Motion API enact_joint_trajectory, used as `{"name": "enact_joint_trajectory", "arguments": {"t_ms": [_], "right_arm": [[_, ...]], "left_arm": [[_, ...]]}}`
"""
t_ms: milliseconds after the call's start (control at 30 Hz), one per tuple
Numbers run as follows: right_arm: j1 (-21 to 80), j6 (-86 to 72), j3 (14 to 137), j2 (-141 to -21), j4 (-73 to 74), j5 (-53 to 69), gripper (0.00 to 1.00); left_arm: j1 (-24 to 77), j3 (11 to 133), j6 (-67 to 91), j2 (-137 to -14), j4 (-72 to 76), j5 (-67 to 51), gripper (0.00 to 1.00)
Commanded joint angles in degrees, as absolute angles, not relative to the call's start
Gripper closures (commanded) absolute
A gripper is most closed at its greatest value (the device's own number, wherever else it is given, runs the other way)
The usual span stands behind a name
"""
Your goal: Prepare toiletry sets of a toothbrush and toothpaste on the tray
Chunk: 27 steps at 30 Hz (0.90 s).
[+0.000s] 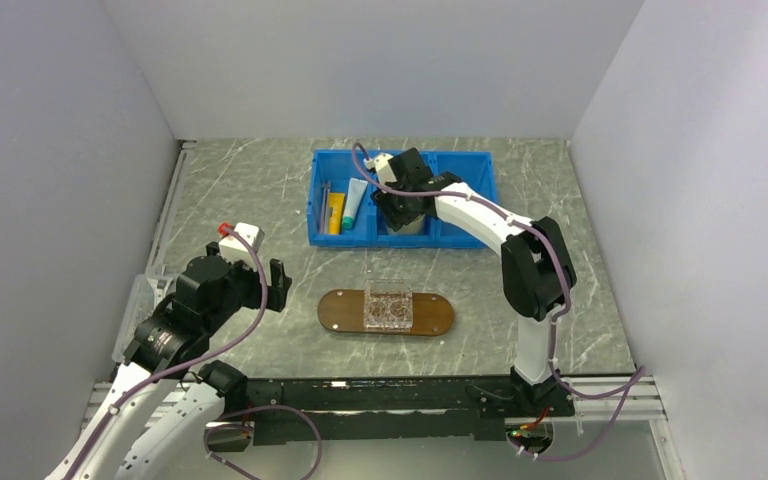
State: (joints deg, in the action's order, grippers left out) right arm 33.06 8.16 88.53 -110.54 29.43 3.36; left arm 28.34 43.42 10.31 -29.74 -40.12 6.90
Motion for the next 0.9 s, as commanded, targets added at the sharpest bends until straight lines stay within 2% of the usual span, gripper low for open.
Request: {"name": "enact_joint_trajectory", "arguments": {"t_ms": [0, 500, 867], "right_arm": [[32.78, 9.84, 92.19, -111.68, 28.04, 4.13, 0.53], [32.56, 9.81, 94.37, -115.60, 29.39, 3.82, 0.64], [32.63, 9.93, 94.62, -116.26, 30.05, 3.46, 0.80]], "left_arm": [[28.56, 43.86, 10.37, -29.25, -38.43, 6.53, 0.01], [28.52, 43.86, 10.37, -29.55, -38.33, 6.22, 0.01], [28.56, 43.86, 10.42, -29.60, -38.41, 6.47, 0.01]]}}
